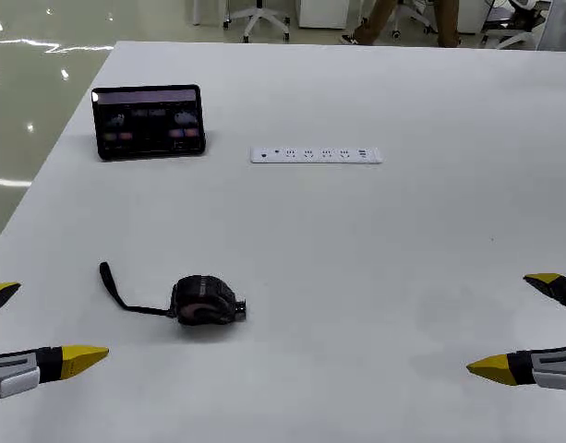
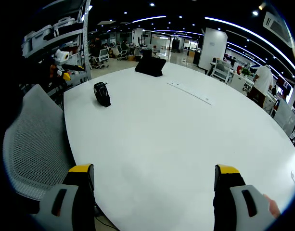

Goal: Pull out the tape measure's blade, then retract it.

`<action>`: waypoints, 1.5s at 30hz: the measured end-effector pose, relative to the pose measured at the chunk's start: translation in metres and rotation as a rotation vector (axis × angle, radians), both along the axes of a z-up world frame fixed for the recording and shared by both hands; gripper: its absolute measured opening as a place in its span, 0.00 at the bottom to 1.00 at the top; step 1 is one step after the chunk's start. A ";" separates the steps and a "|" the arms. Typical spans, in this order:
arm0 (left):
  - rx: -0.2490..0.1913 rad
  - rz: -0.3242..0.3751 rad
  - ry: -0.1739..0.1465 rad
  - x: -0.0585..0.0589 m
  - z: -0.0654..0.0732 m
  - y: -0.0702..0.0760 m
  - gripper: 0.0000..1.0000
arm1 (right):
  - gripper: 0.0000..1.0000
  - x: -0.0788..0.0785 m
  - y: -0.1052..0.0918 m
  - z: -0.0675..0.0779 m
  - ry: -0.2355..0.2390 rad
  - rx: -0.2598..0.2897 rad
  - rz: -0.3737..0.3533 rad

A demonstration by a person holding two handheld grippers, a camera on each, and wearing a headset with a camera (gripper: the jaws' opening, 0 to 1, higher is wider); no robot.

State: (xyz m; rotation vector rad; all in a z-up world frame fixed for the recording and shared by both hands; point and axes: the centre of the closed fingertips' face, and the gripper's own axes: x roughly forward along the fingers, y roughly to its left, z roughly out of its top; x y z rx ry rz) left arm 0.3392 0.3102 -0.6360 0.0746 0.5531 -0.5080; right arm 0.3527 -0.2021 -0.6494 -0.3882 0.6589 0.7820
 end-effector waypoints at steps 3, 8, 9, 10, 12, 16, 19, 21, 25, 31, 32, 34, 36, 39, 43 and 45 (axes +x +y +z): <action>-0.005 -0.025 0.010 0.000 0.000 -0.005 1.00 | 1.00 0.003 0.002 0.002 -0.006 0.002 0.002; 0.009 -0.073 0.036 0.002 -0.002 -0.014 1.00 | 1.00 0.008 0.010 0.006 -0.011 0.011 0.027; 0.012 -0.081 0.046 0.002 -0.003 -0.016 1.00 | 1.00 0.008 0.012 0.007 -0.004 0.021 0.026; 0.018 -0.095 0.051 0.003 -0.003 -0.019 1.00 | 1.00 0.010 0.014 0.008 -0.004 0.028 0.027; 0.033 -0.133 0.025 0.008 0.000 -0.024 1.00 | 1.00 0.015 0.018 0.011 -0.018 0.031 0.032; 0.070 -0.190 0.032 0.015 -0.002 -0.034 1.00 | 1.00 0.019 0.028 0.015 -0.031 0.040 0.055; 0.075 -0.235 0.026 0.023 -0.001 -0.045 0.99 | 1.00 0.023 0.036 0.018 -0.040 0.051 0.073; 0.090 -0.257 0.048 0.027 -0.005 -0.053 0.99 | 1.00 0.026 0.041 0.019 -0.044 0.051 0.086; 0.135 -0.348 0.074 0.031 -0.013 -0.073 1.00 | 1.00 0.034 0.053 0.022 -0.077 0.052 0.128; 0.179 -0.448 0.036 0.042 -0.011 -0.097 1.00 | 1.00 0.039 0.068 0.021 -0.122 0.064 0.188; 0.226 -0.450 0.020 0.051 -0.011 -0.096 1.00 | 1.00 0.040 0.074 0.023 -0.140 0.080 0.212; 0.250 -0.466 0.063 0.051 -0.015 -0.096 1.00 | 0.99 0.043 0.076 0.020 -0.131 0.074 0.206; 0.275 -0.487 0.090 0.054 -0.017 -0.098 0.98 | 0.99 0.045 0.079 0.017 -0.117 0.066 0.205; 0.279 -0.534 0.075 0.059 -0.015 -0.105 0.95 | 1.00 0.048 0.086 0.016 -0.125 0.064 0.218; 0.290 -0.584 0.111 0.060 -0.019 -0.114 0.91 | 1.00 0.054 0.097 0.014 -0.122 0.055 0.233; 0.319 -0.621 0.119 0.060 -0.022 -0.117 0.88 | 1.00 0.056 0.104 0.013 -0.118 0.055 0.244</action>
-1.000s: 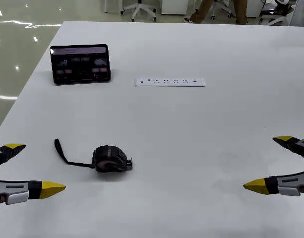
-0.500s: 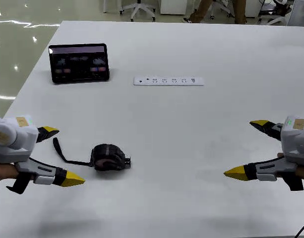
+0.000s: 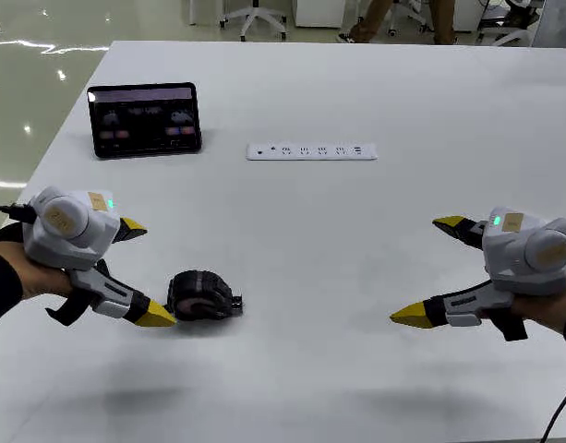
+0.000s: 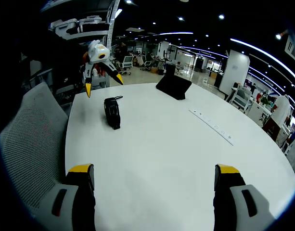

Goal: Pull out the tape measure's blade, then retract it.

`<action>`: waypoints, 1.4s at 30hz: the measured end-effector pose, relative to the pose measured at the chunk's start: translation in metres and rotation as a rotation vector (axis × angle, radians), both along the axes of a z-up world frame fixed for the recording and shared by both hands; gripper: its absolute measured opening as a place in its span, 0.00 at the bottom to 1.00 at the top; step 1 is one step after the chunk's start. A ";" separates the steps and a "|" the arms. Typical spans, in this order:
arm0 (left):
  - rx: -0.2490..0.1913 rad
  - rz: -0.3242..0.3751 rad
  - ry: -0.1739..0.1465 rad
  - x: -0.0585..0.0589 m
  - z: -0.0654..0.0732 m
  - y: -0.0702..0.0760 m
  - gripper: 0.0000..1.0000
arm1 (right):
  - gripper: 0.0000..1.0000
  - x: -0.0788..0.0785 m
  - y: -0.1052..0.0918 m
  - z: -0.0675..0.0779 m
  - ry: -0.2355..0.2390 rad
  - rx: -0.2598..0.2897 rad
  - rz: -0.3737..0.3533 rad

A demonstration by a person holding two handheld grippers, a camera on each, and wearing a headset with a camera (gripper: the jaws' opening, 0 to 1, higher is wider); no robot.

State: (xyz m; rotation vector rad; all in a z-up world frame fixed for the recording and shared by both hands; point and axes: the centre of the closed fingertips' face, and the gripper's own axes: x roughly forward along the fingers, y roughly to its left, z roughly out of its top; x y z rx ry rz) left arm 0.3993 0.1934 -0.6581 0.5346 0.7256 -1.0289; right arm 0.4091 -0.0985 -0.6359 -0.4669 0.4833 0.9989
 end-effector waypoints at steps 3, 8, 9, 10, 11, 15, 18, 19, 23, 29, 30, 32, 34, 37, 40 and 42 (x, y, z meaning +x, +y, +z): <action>0.013 -0.025 0.018 0.001 -0.001 -0.006 0.88 | 1.00 0.005 0.010 0.000 -0.006 -0.001 0.016; 0.062 -0.066 0.015 0.006 -0.006 -0.014 0.92 | 1.00 0.010 0.032 -0.001 0.016 0.013 0.044; 0.063 -0.073 0.015 0.007 -0.007 -0.016 0.94 | 1.00 0.010 0.036 -0.002 0.004 0.005 0.061; 0.071 -0.088 0.020 0.007 -0.008 -0.017 0.96 | 1.00 0.011 0.041 -0.002 -0.001 0.000 0.070; 0.077 -0.093 0.019 0.008 -0.008 -0.018 0.96 | 1.00 0.012 0.046 -0.002 0.004 0.005 0.076; 0.094 -0.100 0.019 0.015 -0.007 -0.022 0.97 | 1.00 0.013 0.061 -0.010 0.023 -0.019 0.121; 0.096 -0.120 0.026 0.015 -0.007 -0.028 0.97 | 0.98 0.013 0.073 -0.016 0.032 -0.037 0.160; 0.100 -0.129 0.024 0.015 -0.008 -0.030 0.96 | 0.96 0.014 0.075 -0.017 0.031 -0.045 0.164; 0.137 -0.169 0.041 0.010 -0.020 -0.036 0.91 | 0.95 0.014 0.092 -0.021 0.048 -0.040 0.193; 0.237 -0.192 0.063 0.006 -0.049 -0.035 0.77 | 0.92 0.011 0.116 -0.037 0.072 -0.072 0.259; 0.249 -0.195 0.084 0.004 -0.053 -0.034 0.73 | 0.91 0.010 0.119 -0.039 0.073 -0.076 0.269; 0.238 -0.190 0.094 0.004 -0.057 -0.038 0.69 | 0.88 0.010 0.126 -0.044 0.075 -0.084 0.291; 0.247 -0.203 0.085 0.006 -0.060 -0.040 0.66 | 0.86 0.013 0.132 -0.048 0.085 -0.085 0.293; 0.234 -0.223 0.063 0.010 -0.061 -0.044 0.59 | 0.84 0.016 0.142 -0.050 0.119 -0.051 0.274; 0.235 -0.258 0.031 0.013 -0.060 -0.047 0.56 | 0.85 0.018 0.145 -0.056 0.126 -0.070 0.284; 0.235 -0.287 0.018 0.013 -0.059 -0.047 0.43 | 0.84 0.018 0.147 -0.059 0.136 -0.080 0.288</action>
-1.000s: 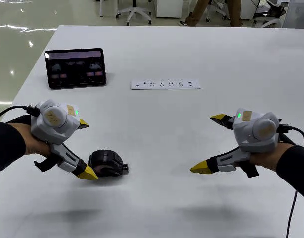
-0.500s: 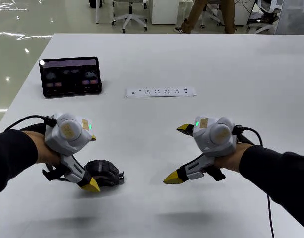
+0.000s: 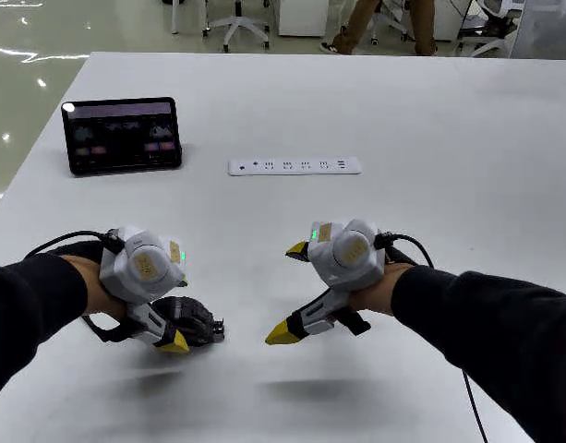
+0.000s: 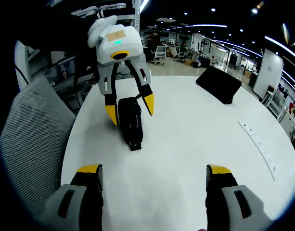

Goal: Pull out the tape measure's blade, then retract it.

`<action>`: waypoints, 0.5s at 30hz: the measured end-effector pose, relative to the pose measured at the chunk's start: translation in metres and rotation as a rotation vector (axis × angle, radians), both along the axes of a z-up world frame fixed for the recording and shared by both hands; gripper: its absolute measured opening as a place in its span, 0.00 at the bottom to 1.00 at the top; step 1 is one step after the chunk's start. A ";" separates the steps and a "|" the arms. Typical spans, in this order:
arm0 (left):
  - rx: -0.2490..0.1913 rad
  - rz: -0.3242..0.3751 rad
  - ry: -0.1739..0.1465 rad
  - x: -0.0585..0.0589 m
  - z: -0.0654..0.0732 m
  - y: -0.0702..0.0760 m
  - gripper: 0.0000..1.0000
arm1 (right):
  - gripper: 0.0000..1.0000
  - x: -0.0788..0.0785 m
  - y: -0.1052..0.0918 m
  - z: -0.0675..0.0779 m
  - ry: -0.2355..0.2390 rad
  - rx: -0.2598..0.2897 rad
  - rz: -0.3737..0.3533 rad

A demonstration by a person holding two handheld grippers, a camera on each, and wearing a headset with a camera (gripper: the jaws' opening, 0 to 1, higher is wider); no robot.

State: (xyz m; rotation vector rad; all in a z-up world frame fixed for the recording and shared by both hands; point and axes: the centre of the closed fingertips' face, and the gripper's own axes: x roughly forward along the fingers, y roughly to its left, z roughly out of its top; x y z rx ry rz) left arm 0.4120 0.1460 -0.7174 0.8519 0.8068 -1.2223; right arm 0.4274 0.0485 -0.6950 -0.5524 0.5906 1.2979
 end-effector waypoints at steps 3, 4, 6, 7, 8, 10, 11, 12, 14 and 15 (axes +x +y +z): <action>0.005 -0.001 0.035 -0.008 -0.003 -0.001 0.32 | 0.84 -0.003 0.005 -0.002 0.007 -0.006 0.014; 0.019 -0.016 0.012 -0.006 -0.004 0.001 0.32 | 0.83 -0.004 0.008 -0.002 0.010 -0.003 0.017; 0.017 -0.009 0.009 -0.007 -0.004 0.000 0.32 | 0.82 -0.008 0.013 -0.004 0.015 -0.006 0.029; 0.012 -0.003 0.011 -0.008 -0.003 0.000 0.32 | 0.81 -0.011 0.016 -0.006 0.019 -0.009 0.039; 0.008 -0.003 0.010 -0.008 -0.003 0.000 0.32 | 0.81 -0.012 0.018 -0.007 0.022 -0.011 0.047; 0.001 -0.007 0.005 -0.009 -0.002 0.000 0.31 | 0.77 -0.017 0.024 -0.009 0.023 -0.022 0.075; -0.003 -0.008 0.002 -0.009 -0.002 0.000 0.31 | 0.74 -0.019 0.027 -0.011 0.020 -0.028 0.094; -0.006 -0.007 -0.001 -0.009 -0.002 0.000 0.31 | 0.71 -0.019 0.030 -0.013 0.023 -0.035 0.098; -0.008 -0.022 -0.010 -0.010 -0.002 0.000 0.31 | 0.68 -0.021 0.037 -0.016 0.012 -0.045 0.125; -0.008 -0.035 -0.012 -0.011 -0.002 -0.001 0.31 | 0.65 -0.022 0.041 -0.017 0.006 -0.050 0.134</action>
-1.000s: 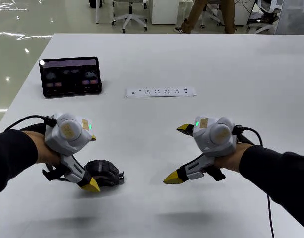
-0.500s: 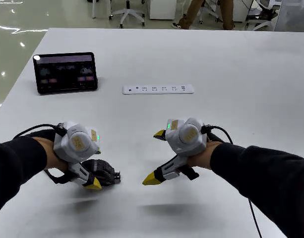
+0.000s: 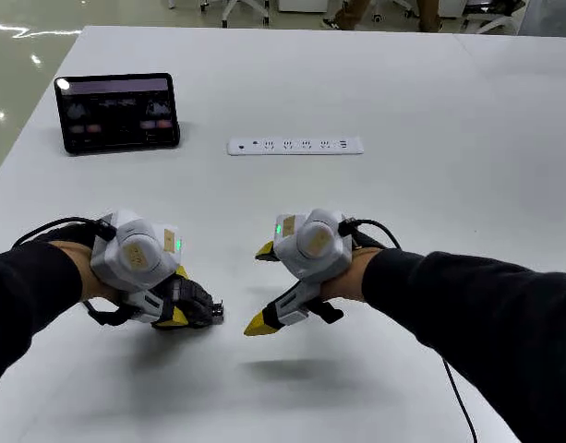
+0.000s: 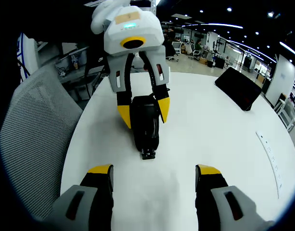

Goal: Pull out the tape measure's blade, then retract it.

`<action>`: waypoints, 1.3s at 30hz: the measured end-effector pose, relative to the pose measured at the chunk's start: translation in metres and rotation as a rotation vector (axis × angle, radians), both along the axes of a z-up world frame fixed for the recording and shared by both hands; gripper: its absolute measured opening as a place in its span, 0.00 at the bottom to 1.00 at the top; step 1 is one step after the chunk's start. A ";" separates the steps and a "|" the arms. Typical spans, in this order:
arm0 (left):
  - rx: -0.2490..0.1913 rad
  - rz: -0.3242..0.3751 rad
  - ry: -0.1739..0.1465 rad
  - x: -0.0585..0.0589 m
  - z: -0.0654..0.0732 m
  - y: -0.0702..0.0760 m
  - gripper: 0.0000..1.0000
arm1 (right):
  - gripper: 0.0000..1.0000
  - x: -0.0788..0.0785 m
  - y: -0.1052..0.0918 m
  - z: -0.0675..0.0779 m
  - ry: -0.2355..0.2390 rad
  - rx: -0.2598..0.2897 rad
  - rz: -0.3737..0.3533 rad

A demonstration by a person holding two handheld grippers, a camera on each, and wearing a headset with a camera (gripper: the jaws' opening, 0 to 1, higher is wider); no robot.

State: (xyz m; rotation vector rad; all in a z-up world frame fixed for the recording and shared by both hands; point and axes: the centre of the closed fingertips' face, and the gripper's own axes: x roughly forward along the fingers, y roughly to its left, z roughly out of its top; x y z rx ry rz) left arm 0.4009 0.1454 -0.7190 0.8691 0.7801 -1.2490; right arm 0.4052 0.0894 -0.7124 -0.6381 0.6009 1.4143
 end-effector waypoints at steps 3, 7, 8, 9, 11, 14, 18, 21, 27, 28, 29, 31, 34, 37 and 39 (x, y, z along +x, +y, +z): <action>-0.005 0.005 0.000 0.000 0.001 0.000 0.31 | 0.64 -0.003 0.010 -0.003 0.010 0.001 0.006; -0.009 0.012 0.003 0.000 0.001 0.000 0.31 | 0.59 -0.004 0.019 -0.008 0.010 0.004 0.014; -0.010 0.014 0.004 0.000 0.001 0.000 0.31 | 0.57 -0.005 0.019 -0.012 0.001 -0.011 0.027; -0.011 0.012 0.004 0.000 0.001 0.000 0.31 | 0.54 -0.004 0.016 -0.016 -0.010 -0.043 0.045; -0.013 0.013 0.005 0.001 0.001 0.000 0.31 | 0.52 -0.003 0.015 -0.022 -0.010 -0.065 0.046; -0.012 0.019 0.009 0.000 0.001 0.000 0.31 | 0.47 -0.003 0.016 -0.025 0.001 -0.072 0.049; -0.017 0.027 0.018 0.001 0.001 0.000 0.31 | 0.44 -0.004 0.022 -0.026 0.026 -0.047 0.034; -0.020 0.030 0.025 0.002 0.000 0.000 0.31 | 0.41 -0.007 0.028 -0.030 0.034 -0.028 0.051; -0.026 0.034 0.022 0.003 -0.001 0.000 0.31 | 0.37 -0.012 0.032 -0.037 0.059 -0.022 0.062; -0.031 0.037 0.022 0.003 -0.001 0.000 0.31 | 0.33 -0.012 0.034 -0.036 0.058 -0.017 0.062; -0.033 0.038 0.021 0.003 -0.002 0.000 0.31 | 0.30 -0.012 0.035 -0.036 0.061 -0.012 0.062; -0.038 0.039 0.018 0.003 -0.002 0.000 0.31 | 0.26 -0.013 0.037 -0.038 0.051 -0.020 0.063; -0.041 0.043 0.017 0.003 -0.002 0.000 0.31 | 0.18 -0.013 0.036 -0.043 0.027 -0.043 0.071; -0.042 0.043 0.018 0.003 -0.002 0.000 0.31 | 0.15 -0.008 0.037 -0.044 0.021 -0.038 0.054; -0.043 0.044 0.019 0.004 -0.002 0.000 0.31 | 0.12 -0.006 0.038 -0.044 0.017 -0.036 0.050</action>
